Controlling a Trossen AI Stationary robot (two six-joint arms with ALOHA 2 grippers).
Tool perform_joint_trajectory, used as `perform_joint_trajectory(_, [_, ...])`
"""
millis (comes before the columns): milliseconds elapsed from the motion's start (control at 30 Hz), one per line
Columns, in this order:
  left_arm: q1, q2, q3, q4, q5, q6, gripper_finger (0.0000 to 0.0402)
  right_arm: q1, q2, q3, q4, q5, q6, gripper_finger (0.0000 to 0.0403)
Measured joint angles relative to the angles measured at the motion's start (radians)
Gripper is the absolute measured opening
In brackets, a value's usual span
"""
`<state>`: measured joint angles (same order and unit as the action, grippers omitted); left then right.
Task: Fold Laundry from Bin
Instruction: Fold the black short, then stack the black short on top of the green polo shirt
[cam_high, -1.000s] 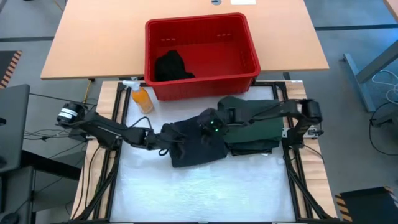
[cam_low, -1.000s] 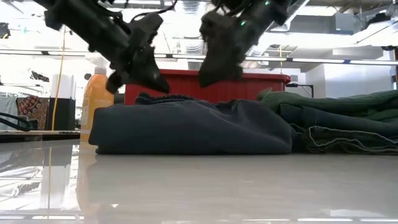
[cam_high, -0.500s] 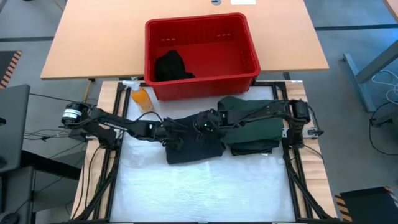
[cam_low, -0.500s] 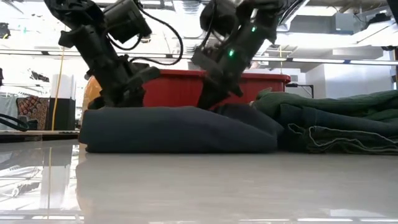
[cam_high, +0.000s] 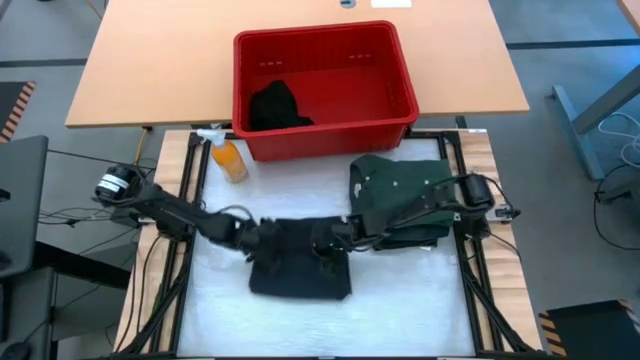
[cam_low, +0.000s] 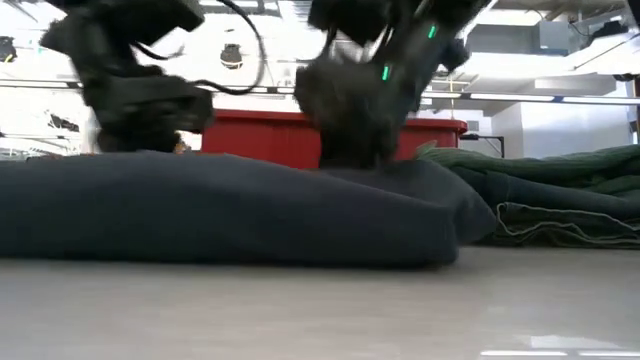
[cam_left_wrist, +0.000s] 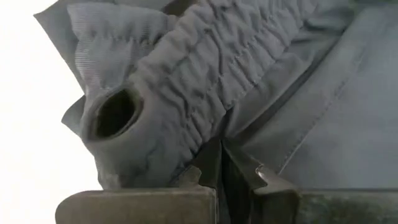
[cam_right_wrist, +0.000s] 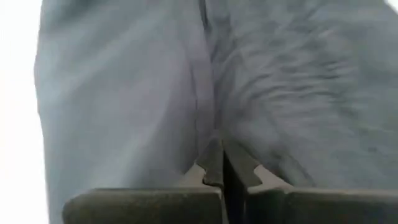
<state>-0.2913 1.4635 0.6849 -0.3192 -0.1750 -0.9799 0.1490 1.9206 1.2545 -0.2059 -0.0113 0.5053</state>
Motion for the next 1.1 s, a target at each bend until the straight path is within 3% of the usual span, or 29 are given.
perform_joint_trajectory(267, [-0.232, -0.011, 0.000, -0.082, -0.119, -0.164, 0.0000, -0.009, -0.158, 0.001, -0.027, 0.062, 0.098, 0.0042])
perform_joint_trajectory(467, [-0.254, -0.119, 0.001, -0.181, -0.298, -0.245, 0.0000, -0.021, -0.184, 0.001, -0.090, 0.025, 0.221, 0.0104])
perform_joint_trajectory(633, [-0.256, -0.283, 0.002, -0.265, -0.334, -0.240, 0.0009, -0.003, -0.177, 0.001, -0.127, 0.012, 0.321, 0.0176])
perform_joint_trajectory(867, [-0.262, -0.483, 0.001, -0.343, -0.304, -0.255, 0.0099, 0.008, -0.138, 0.001, -0.156, -0.031, 0.414, 0.0263])
perform_joint_trajectory(1000, [-0.320, -0.508, -0.040, -0.355, -0.243, -0.332, 0.0167, 0.024, -0.133, 0.001, -0.170, -0.049, 0.417, 0.0275])
perform_joint_trajectory(1100, [-0.366, -0.506, -0.091, -0.344, -0.248, -0.449, 0.0215, 0.039, -0.135, 0.001, -0.185, 0.016, 0.467, 0.0276])
